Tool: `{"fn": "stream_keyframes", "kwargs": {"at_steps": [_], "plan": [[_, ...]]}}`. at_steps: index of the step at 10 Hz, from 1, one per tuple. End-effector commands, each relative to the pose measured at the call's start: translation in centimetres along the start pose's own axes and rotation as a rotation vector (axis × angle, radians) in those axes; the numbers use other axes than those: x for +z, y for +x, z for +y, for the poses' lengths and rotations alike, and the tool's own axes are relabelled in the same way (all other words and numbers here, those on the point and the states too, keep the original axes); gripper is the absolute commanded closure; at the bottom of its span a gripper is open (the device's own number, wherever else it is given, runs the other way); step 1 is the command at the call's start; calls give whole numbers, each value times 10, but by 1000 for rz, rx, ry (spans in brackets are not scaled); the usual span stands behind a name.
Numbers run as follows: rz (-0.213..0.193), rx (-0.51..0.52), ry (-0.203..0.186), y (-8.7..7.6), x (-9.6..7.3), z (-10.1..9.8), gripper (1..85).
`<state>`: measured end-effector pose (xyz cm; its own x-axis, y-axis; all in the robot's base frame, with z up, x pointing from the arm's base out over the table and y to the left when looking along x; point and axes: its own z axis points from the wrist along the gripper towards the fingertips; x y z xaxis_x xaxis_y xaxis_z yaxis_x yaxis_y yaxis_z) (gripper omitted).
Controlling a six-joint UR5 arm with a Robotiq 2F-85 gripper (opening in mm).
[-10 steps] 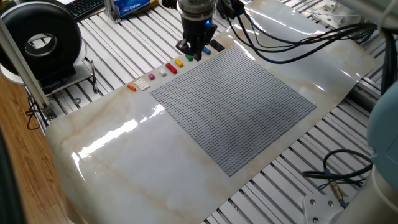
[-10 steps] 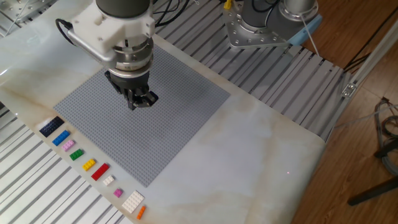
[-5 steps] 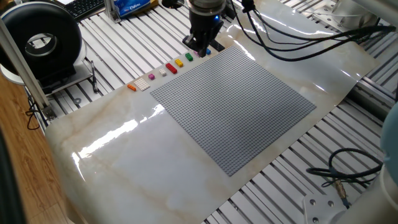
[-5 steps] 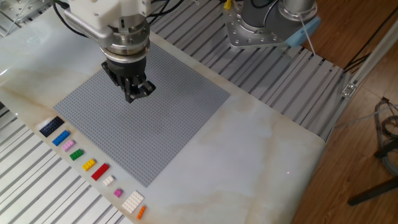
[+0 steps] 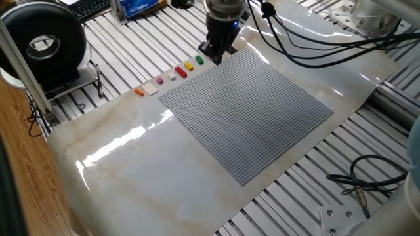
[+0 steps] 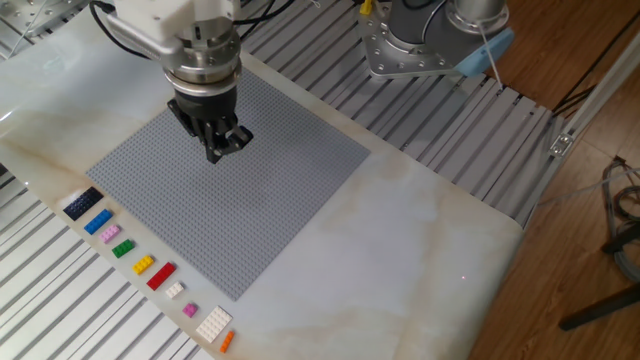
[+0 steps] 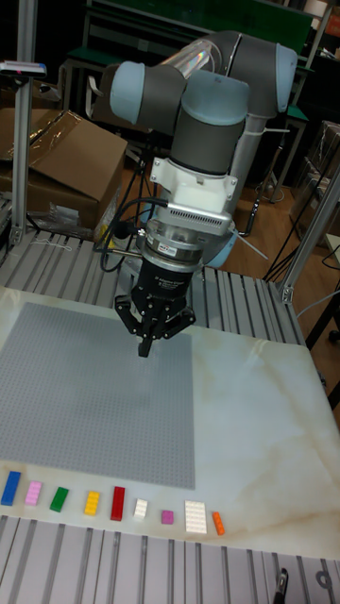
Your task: Stack small Lego blocks one on top of the other
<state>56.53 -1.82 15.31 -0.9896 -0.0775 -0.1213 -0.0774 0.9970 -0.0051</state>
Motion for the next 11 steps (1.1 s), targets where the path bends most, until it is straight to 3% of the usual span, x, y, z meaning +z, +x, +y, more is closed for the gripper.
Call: {"fn": "stream_keyframes", "kwargs": {"at_steps": [1,5,6,11], "plan": [[-6,8,-53,5,2,8,847],[-12,-13,-49,6,4,6,847],[3,13,-47,10,4,6,847],[35,165,63,20,4,-22,847]]}}
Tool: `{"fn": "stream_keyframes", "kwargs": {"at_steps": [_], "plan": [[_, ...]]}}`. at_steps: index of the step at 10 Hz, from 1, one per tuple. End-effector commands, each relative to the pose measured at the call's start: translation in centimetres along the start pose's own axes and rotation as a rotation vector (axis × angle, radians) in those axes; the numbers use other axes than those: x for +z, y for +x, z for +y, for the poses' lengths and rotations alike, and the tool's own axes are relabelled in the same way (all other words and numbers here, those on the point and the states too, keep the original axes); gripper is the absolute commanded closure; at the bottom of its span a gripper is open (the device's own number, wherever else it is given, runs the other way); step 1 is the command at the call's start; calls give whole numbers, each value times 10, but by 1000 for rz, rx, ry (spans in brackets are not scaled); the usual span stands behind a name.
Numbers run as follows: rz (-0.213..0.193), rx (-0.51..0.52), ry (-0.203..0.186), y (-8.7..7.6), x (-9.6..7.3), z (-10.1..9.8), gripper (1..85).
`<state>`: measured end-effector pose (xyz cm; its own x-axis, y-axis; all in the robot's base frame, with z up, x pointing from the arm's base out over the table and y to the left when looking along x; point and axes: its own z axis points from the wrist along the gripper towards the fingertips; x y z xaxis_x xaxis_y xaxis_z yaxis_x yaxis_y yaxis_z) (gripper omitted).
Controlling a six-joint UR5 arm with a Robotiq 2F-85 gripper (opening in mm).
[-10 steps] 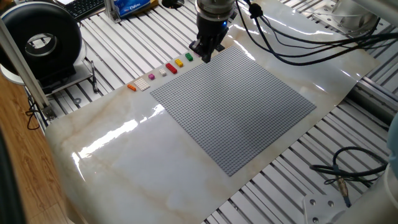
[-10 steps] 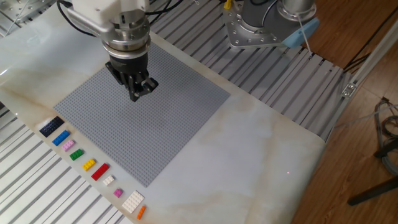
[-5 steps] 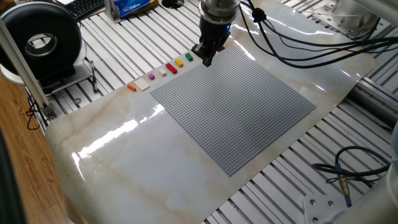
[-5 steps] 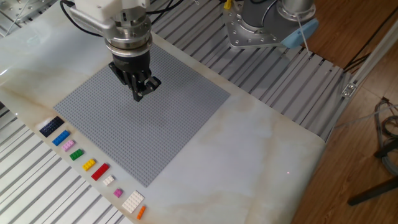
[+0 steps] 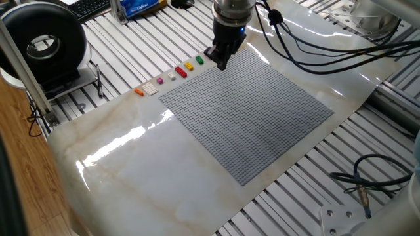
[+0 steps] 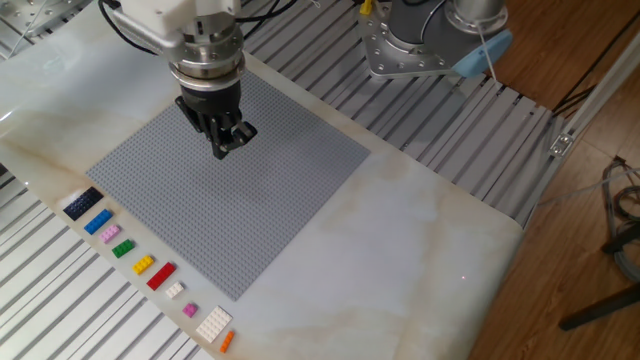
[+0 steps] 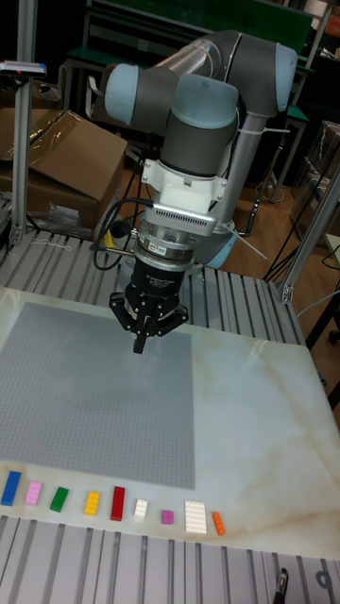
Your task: Stack small Lego blocks one on top of the other
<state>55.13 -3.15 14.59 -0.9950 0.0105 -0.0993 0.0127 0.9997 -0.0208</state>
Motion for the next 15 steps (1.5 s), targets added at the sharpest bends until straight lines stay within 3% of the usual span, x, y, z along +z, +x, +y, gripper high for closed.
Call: {"fn": "stream_keyframes", "kwargs": {"at_steps": [1,2,4,7,9,10,12,13,15], "plan": [[15,104,53,5,-1,-14,847],[-2,84,44,0,-1,-12,847],[12,-8,49,1,-2,-18,847],[36,-113,47,-24,-8,-98,847],[22,-175,14,-26,3,-137,847],[3,-189,24,-23,8,-151,847],[-14,-197,3,-17,15,-158,847],[5,-186,3,-11,11,-159,847],[-10,-148,-27,-14,11,-151,847]]}}
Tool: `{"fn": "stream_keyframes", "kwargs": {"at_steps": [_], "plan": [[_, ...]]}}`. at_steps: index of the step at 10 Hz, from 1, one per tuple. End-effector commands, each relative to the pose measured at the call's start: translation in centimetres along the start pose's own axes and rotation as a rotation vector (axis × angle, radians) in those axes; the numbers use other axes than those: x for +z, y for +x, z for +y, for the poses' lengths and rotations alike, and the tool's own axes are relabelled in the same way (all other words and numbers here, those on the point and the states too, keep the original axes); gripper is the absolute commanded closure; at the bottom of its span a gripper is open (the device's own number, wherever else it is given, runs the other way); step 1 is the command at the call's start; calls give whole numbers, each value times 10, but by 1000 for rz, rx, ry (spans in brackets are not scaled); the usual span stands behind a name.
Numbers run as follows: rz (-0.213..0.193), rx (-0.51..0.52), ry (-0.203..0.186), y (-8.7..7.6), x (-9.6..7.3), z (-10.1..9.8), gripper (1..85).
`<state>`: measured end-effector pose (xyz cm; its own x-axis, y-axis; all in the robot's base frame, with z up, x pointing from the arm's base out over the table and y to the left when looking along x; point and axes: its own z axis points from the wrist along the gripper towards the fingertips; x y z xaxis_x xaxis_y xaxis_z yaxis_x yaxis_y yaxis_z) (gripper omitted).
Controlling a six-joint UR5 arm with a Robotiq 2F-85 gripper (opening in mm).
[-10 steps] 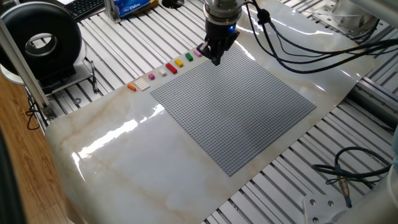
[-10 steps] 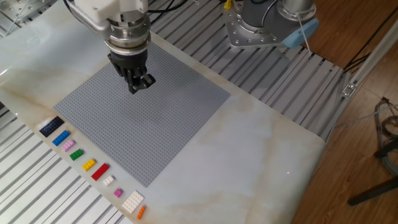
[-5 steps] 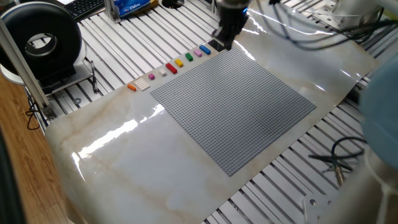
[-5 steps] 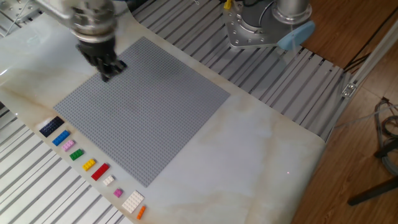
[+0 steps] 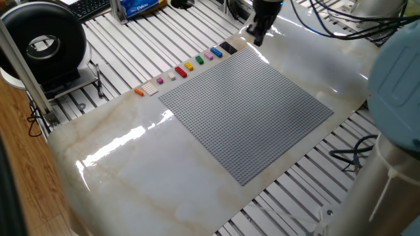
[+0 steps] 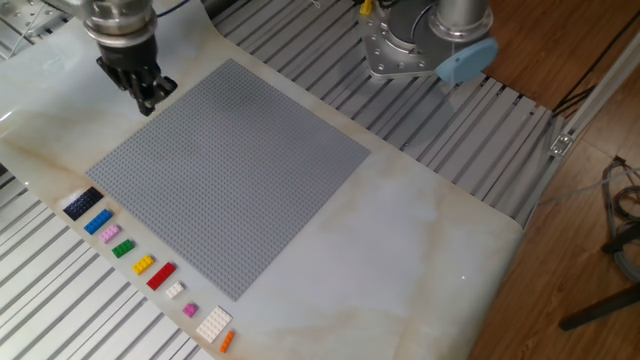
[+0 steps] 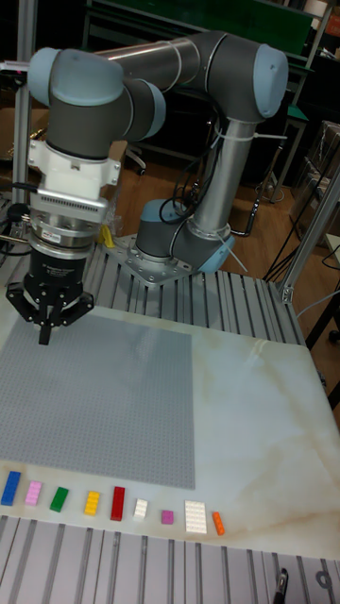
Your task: Stack small Lego blocks one on top of the other
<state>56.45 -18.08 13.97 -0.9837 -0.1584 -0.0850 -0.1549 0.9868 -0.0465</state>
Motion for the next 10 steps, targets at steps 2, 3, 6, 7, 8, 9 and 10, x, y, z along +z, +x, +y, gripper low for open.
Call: {"fn": "stream_keyframes", "kwargs": {"at_steps": [2,3,6,7,8,9,10], "plan": [[-2,134,-83,4,-1,10,847],[-20,160,-67,0,0,6,847],[-88,140,-73,-18,-1,6,847],[-109,89,-61,-23,-2,3,847],[-99,53,-69,-35,11,-6,847],[-79,38,-69,-51,22,-19,847],[-55,20,-65,-68,29,-33,847]]}}
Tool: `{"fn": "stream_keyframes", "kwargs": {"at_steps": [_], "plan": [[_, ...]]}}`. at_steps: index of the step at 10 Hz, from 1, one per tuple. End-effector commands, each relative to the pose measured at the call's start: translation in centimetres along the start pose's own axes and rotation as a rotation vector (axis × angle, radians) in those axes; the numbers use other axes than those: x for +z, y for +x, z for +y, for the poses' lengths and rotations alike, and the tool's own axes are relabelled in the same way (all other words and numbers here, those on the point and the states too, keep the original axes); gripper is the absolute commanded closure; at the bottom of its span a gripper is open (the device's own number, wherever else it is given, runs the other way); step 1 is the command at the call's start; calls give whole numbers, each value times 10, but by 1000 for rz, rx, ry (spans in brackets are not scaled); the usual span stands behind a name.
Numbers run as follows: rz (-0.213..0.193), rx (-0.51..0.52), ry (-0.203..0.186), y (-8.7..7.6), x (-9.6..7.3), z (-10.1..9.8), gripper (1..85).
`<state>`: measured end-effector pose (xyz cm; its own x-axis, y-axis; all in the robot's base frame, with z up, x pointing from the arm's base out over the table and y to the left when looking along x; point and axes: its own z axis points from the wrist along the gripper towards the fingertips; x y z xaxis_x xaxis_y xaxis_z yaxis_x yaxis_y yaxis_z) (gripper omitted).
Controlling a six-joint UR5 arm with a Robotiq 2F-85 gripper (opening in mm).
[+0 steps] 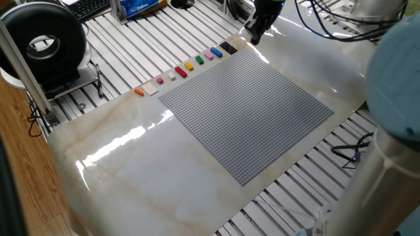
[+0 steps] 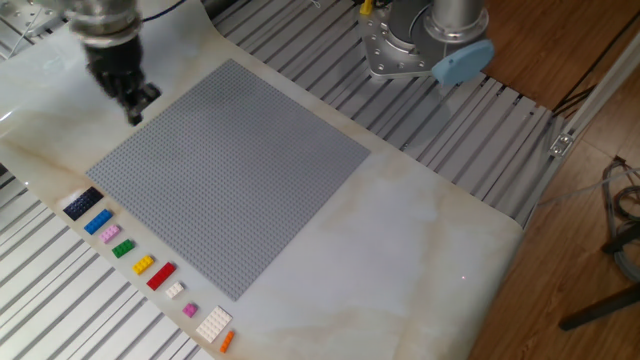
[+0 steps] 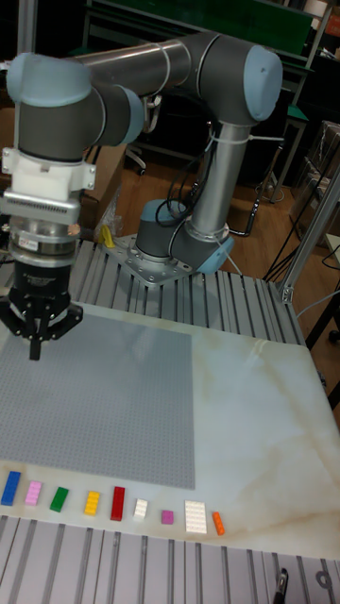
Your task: Stack small Lego blocks one on top of the other
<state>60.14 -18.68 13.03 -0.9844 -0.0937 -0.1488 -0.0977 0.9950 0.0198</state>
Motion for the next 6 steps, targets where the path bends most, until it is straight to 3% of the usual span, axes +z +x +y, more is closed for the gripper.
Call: {"fn": "stream_keyframes", "kwargs": {"at_steps": [1,4,5,6], "plan": [[21,-40,0,-45,21,-24,847],[6,-22,48,-78,43,-18,847],[12,-11,14,-76,44,-9,847],[23,-8,6,-73,44,-7,847]]}}
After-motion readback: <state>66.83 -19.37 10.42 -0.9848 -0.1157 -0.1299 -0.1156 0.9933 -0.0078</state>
